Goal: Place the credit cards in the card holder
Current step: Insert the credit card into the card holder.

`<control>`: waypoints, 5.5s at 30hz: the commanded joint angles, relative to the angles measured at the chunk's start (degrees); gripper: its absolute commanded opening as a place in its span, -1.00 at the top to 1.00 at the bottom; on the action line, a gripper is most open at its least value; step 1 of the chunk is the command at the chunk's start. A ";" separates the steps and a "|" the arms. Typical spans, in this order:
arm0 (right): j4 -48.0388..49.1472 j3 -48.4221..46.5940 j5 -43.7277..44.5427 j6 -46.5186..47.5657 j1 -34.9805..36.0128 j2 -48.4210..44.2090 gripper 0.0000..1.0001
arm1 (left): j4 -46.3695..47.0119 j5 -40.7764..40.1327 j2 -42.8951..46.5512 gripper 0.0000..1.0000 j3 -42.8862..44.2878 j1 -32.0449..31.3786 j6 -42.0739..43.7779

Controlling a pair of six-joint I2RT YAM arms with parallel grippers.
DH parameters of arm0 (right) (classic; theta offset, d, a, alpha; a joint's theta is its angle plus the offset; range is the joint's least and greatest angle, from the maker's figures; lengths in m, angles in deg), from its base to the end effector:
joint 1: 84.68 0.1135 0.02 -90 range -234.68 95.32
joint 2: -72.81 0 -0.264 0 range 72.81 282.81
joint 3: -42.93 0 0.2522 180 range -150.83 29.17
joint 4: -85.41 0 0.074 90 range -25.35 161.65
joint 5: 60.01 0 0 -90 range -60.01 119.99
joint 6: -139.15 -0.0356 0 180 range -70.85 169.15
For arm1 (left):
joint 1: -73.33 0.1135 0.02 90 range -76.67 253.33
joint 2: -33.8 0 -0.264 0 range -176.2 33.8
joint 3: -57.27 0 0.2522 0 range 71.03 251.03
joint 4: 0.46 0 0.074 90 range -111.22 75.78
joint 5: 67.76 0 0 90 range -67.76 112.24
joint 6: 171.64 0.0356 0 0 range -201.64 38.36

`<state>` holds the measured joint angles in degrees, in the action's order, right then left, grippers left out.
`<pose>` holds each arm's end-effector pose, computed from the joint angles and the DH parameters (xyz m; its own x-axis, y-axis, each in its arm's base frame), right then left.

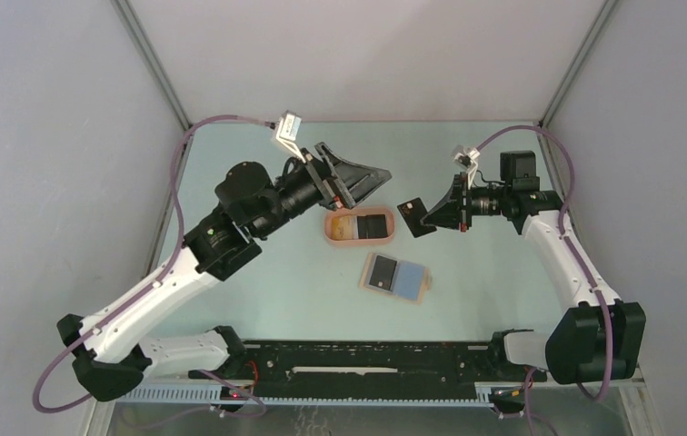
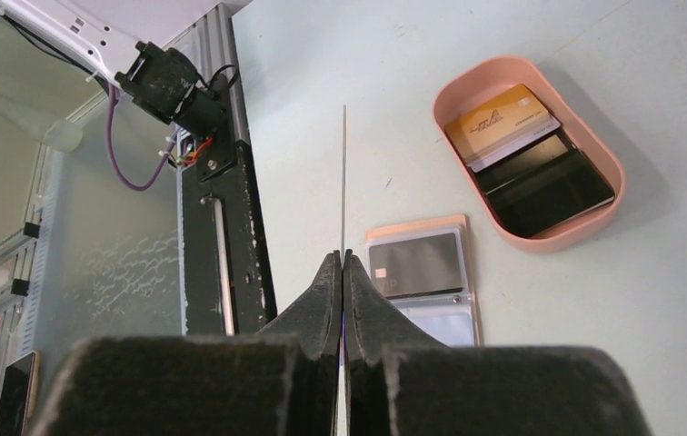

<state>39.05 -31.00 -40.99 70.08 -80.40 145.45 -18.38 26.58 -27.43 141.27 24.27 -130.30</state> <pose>0.2506 0.0525 0.3105 -0.4129 -0.1476 -0.8987 -0.8968 0.2381 0.3729 0.1517 -0.1790 0.4518 -0.5660 -0.4900 -0.6630 0.5718 0.3460 -0.7439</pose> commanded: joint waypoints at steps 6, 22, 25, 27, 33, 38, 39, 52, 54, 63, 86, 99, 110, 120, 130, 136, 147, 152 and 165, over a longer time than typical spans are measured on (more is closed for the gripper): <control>-1.74 -1.97 -1.51 0.80 -1.30 0.75 1.00 | -10.46 -11.86 1.52 -1.00 10.92 -6.49 -2.12; -2.75 -2.49 -1.21 0.83 -2.22 1.36 1.00 | -11.56 -13.19 2.55 -1.00 11.89 -8.55 -0.40; -2.82 -2.50 -0.85 0.44 -2.08 0.81 1.00 | -11.65 -12.75 2.14 -1.00 12.07 -9.21 3.45; -2.86 -2.50 -0.82 -0.03 -1.96 0.51 1.00 | -10.28 -15.57 3.86 -1.00 8.45 -9.21 10.51; 0.84 0.55 -3.56 -4.45 -1.30 -0.55 1.00 | 1.39 -19.27 14.90 -1.00 -16.67 -9.13 31.91; 5.15 3.48 -6.70 -10.03 -1.88 -0.26 1.00 | 13.63 -19.71 18.63 -1.00 -33.40 -8.17 26.80; 6.04 3.89 -7.19 -11.45 -1.96 0.17 1.00 | 17.13 -19.00 18.62 -1.00 -36.27 -7.90 25.18; 14.19 5.26 -10.19 -23.92 0.38 5.81 1.00 | 59.44 -1.63 -0.25 -0.99 -48.32 -4.20 10.20; 16.78 5.90 -10.71 -26.23 0.60 5.36 1.00 | 64.59 -1.33 -3.07 -0.92 -48.36 -4.20 8.46; 18.77 6.38 -11.82 -28.10 1.98 4.53 1.00 | 79.07 -5.19 -16.03 -0.47 -45.52 -3.31 0.60; 18.62 6.32 -13.84 -26.58 3.55 4.60 1.00 | 85.41 7.64 -29.74 0.32 -35.76 1.35 -7.93; -6.20 -2.06 -11.10 -1.90 3.85 5.58 0.14 | 84.47 14.79 -26.16 1.00 -38.74 4.12 -4.38; -25.40 -0.12 7.95 39.93 3.21 -5.93 -0.22 | 39.25 19.41 -1.60 1.00 -43.79 7.10 16.41; -21.83 20.58 19.84 77.32 17.55 -13.58 -0.36 | 30.91 21.81 3.42 1.00 -45.90 7.18 19.68; -3.71 21.45 41.70 62.56 35.86 -2.21 0.04 | 48.49 24.25 -12.82 1.00 -45.63 7.16 13.23; -0.83 20.79 45.63 59.91 36.20 2.70 0.20 | 49.78 23.91 -20.84 1.00 -40.84 7.19 13.59; -2.81 20.79 48.71 61.96 34.22 5.18 0.30 | 53.03 25.50 -29.96 1.00 -35.42 7.17 13.43; -5.68 20.80 48.93 63.46 31.98 4.24 0.40 | 55.88 26.72 -34.52 1.00 -33.67 7.18 12.01; -10.01 18.85 43.43 61.07 26.42 0.80 0.20 | 58.44 21.26 -38.97 1.00 -33.29 7.40 7.45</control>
<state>32.95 -9.51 5.68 132.63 -52.34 149.74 35.54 50.56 -65.57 106.30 31.40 -119.79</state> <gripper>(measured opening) 0.336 0.009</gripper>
